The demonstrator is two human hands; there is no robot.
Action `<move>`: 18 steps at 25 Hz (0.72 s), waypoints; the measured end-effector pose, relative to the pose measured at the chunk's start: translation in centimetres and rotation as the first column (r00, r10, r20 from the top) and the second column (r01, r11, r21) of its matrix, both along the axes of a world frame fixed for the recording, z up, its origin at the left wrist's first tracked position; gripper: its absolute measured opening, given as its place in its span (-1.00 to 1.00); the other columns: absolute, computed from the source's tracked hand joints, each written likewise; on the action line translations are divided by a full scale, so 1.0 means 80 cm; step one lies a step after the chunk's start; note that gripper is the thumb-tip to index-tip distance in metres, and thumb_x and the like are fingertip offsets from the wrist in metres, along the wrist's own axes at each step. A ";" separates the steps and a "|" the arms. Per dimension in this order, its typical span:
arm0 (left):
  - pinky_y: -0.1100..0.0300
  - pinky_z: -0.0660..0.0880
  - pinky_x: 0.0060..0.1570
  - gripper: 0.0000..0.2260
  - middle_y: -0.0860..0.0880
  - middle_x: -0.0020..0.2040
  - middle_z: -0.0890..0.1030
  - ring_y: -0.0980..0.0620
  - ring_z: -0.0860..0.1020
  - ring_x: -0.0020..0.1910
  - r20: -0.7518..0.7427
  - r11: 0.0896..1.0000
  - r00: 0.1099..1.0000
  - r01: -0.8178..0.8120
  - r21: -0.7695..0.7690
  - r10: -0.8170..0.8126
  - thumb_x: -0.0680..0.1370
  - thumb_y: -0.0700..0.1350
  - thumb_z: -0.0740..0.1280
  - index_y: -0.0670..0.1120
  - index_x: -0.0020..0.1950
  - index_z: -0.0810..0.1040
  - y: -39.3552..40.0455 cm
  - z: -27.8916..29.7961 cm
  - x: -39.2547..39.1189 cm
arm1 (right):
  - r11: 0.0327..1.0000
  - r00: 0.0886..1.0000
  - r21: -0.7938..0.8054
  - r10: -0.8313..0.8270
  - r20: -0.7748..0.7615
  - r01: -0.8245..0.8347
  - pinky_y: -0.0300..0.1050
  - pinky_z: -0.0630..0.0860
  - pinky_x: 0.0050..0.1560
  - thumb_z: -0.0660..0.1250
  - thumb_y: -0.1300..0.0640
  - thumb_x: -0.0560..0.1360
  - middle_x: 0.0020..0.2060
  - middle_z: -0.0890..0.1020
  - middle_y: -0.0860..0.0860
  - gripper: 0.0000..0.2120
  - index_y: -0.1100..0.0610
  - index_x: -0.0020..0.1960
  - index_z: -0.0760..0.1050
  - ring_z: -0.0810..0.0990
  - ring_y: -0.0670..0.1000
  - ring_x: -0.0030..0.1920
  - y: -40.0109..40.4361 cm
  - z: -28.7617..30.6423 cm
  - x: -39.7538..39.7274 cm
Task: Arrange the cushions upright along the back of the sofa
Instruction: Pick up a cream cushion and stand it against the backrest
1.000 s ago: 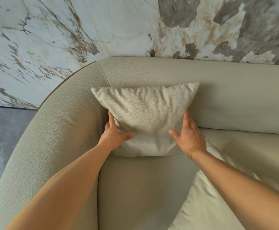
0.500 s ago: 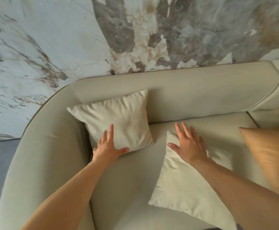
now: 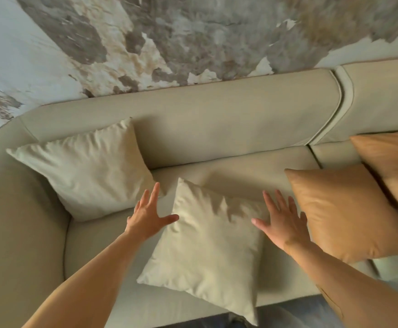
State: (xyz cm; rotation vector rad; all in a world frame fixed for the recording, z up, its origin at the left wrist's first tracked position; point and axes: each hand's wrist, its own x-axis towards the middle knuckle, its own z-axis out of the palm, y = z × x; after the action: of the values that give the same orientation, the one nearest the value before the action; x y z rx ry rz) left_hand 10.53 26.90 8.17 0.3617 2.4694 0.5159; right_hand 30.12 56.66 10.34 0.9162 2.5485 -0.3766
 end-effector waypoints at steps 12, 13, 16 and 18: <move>-0.27 0.22 0.42 0.08 0.00 0.62 -0.16 -0.20 -0.02 0.58 0.162 0.974 0.987 0.061 -0.220 -0.025 0.21 0.53 0.30 0.31 0.52 -0.29 0.042 -0.089 0.031 | 0.883 0.968 -0.399 -0.217 0.123 0.248 0.16 0.34 0.39 0.19 -0.51 0.34 0.58 -0.15 0.14 -0.09 -0.35 0.50 -0.26 0.20 0.28 0.51 0.004 -0.131 0.046; -0.27 0.20 0.43 0.09 -0.01 0.62 -0.16 -0.20 -0.03 0.58 0.175 0.971 0.984 0.075 -0.228 -0.034 0.20 0.54 0.29 0.31 0.52 -0.29 0.043 -0.104 0.026 | 0.847 0.957 -0.446 -0.257 0.134 0.290 0.13 0.32 0.39 0.21 -0.50 0.33 0.57 -0.16 0.18 -0.07 -0.36 0.50 -0.26 0.22 0.28 0.50 0.000 -0.145 0.041; -0.24 0.12 0.47 0.12 -0.05 0.62 -0.13 -0.20 -0.02 0.58 0.244 0.976 0.969 0.080 -0.204 -0.028 0.18 0.55 0.30 0.29 0.53 -0.28 0.044 -0.145 0.012 | 0.751 0.916 -0.531 -0.371 0.153 0.393 0.14 0.28 0.39 0.32 -0.44 0.31 0.57 -0.12 0.23 -0.01 -0.38 0.49 -0.28 0.17 0.27 0.52 -0.012 -0.183 0.034; -0.22 0.17 0.46 0.15 -0.07 0.61 -0.03 -0.21 0.09 0.56 0.302 0.986 0.953 0.056 -0.158 -0.006 0.18 0.52 0.38 0.24 0.55 -0.24 0.044 -0.171 0.010 | 0.720 0.897 -0.555 -0.425 0.123 0.417 0.12 0.28 0.39 0.40 -0.39 0.29 0.56 -0.02 0.24 0.05 -0.37 0.49 -0.28 0.20 0.25 0.51 -0.021 -0.207 0.031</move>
State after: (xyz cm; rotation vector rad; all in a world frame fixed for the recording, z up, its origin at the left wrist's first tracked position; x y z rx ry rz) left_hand 11.36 30.41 -5.53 0.2346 2.1878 0.3229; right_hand 32.58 55.01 -6.19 1.2268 1.9975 -1.2123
